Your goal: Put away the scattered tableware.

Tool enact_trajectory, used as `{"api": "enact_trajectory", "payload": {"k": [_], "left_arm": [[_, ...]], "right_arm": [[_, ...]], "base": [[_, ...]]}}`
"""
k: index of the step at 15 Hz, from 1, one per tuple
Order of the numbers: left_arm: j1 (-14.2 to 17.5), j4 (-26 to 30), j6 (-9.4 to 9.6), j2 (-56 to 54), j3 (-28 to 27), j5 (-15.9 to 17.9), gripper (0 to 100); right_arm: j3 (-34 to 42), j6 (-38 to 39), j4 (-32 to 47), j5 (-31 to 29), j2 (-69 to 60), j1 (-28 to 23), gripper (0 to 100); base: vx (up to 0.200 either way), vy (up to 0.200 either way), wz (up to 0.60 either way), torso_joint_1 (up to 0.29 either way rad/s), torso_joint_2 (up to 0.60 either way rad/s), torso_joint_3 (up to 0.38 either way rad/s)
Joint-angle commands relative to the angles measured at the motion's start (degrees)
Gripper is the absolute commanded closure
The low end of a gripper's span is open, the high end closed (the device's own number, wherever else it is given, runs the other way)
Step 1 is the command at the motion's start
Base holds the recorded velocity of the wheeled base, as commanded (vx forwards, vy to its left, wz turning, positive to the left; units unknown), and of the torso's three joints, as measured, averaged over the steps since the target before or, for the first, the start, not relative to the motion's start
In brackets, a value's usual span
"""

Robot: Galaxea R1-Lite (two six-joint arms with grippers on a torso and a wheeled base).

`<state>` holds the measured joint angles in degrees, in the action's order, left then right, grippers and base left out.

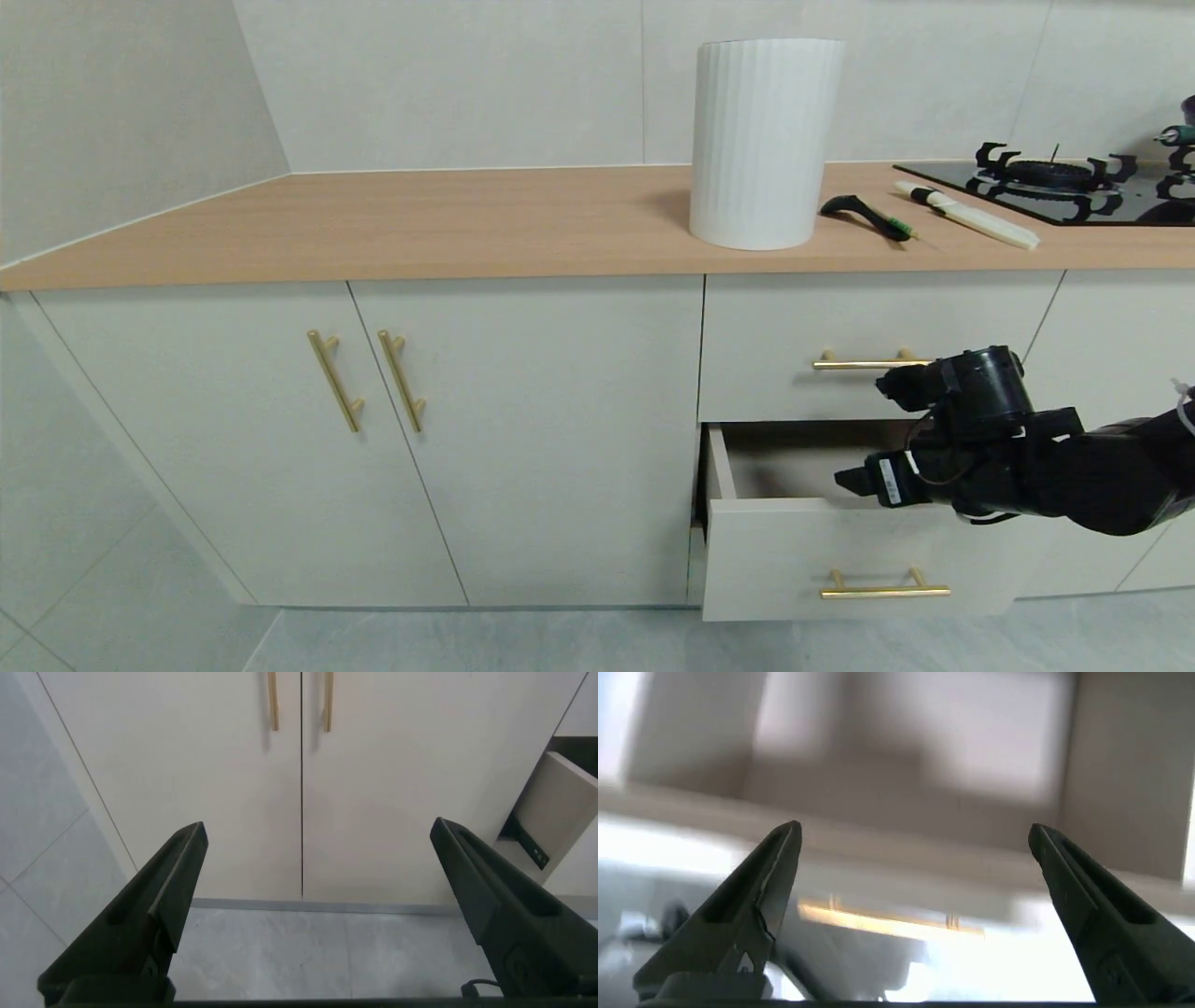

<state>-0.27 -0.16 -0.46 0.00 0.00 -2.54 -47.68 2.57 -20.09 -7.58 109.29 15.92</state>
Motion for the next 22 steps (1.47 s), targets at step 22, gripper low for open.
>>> {"api": "enact_trajectory", "payload": {"k": [22], "left_arm": [[0.0,0.0,-0.06,0.0,0.0,0.0,0]], "right_arm": [[0.6,-12.4,36.0,-0.1,-6.1,6.1,0]], "base": [[0.0,0.0,0.0,0.0,0.0,0.0]]}}
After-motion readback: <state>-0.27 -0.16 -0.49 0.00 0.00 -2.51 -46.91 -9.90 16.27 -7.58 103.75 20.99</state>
